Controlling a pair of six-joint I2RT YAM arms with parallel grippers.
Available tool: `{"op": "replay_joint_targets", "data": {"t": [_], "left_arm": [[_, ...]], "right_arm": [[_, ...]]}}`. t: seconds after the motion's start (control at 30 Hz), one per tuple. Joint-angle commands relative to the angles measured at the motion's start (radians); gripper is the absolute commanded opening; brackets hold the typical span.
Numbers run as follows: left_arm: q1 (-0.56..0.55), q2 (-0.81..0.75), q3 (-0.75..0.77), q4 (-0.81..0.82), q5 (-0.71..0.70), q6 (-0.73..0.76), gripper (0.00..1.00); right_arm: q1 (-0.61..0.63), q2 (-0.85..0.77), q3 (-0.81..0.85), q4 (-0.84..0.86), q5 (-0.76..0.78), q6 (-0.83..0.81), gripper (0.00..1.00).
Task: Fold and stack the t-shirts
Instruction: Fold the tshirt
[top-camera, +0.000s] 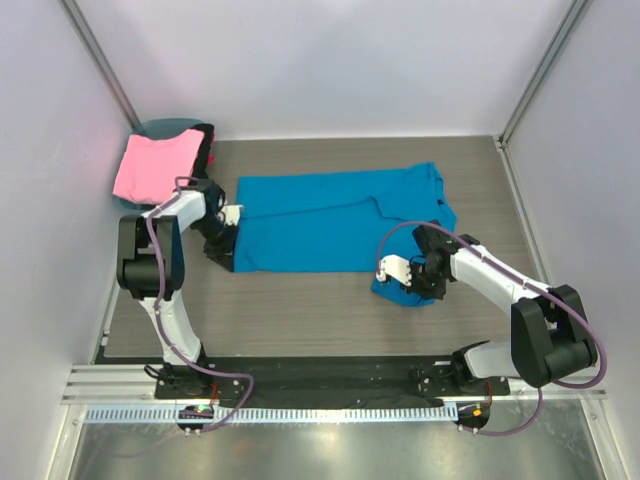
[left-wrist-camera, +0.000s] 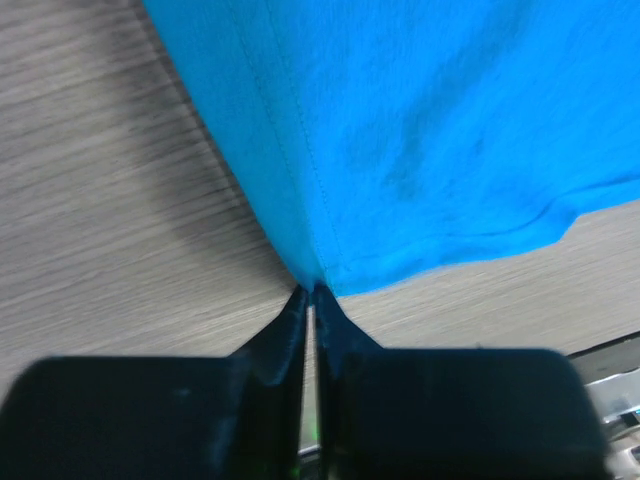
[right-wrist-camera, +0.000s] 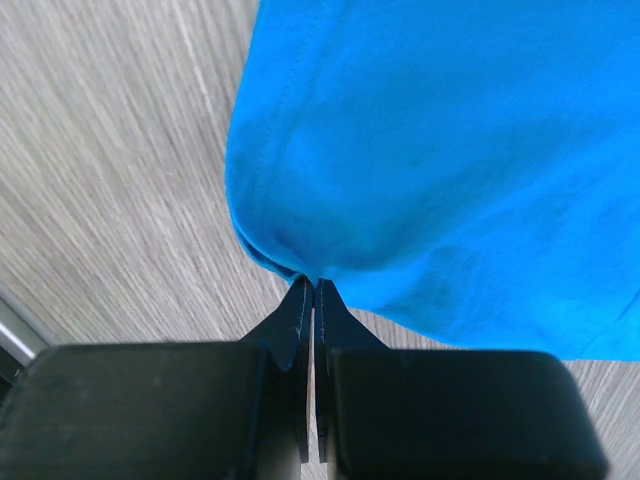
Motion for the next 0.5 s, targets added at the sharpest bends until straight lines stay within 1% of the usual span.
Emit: {"op": "replay_joint_targets", "data": {"t": [0.0,0.03,0.2,0.33,0.47], "left_arm": [[-0.006,-0.014,-0.027,-0.011,-0.028,0.026,0.02],[-0.006,-0.019,-0.02,-0.013,-0.03,0.028,0.0],[-0.006,-0.036,0.03,-0.045,-0.028,0.039,0.0],[-0.006,-0.048,0.082,-0.079,-0.034,0.063,0.0],[-0.006,-0.065,0.135,-0.099,-0.036,0.082,0.0]], "right_arm": [[0.001,-0.008,0.011,0.035,0.02,0.046,0.01],[0.0,-0.011,0.015,0.035,0.023,0.055,0.01],[-0.025,-0.066,0.064,0.033,0.056,0.128,0.01],[-0.052,-0.099,0.15,0.03,0.084,0.161,0.01],[-0.08,-0.082,0.233,0.032,0.099,0.179,0.01]]}}
